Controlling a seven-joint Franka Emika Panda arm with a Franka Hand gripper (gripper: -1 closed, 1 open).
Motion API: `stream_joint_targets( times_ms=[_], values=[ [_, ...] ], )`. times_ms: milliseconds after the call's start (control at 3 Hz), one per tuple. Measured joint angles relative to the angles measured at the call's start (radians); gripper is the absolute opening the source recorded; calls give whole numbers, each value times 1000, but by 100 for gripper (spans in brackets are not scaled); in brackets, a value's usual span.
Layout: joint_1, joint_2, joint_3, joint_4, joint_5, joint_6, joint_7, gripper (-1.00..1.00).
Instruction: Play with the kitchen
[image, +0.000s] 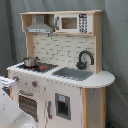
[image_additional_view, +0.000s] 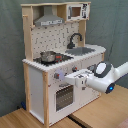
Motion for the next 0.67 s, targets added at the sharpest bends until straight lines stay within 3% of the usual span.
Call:
stream_joint_targets(
  times_ms=[667],
  values=[
    [-141,-1,121,42,0,0,-72,100]
  ],
)
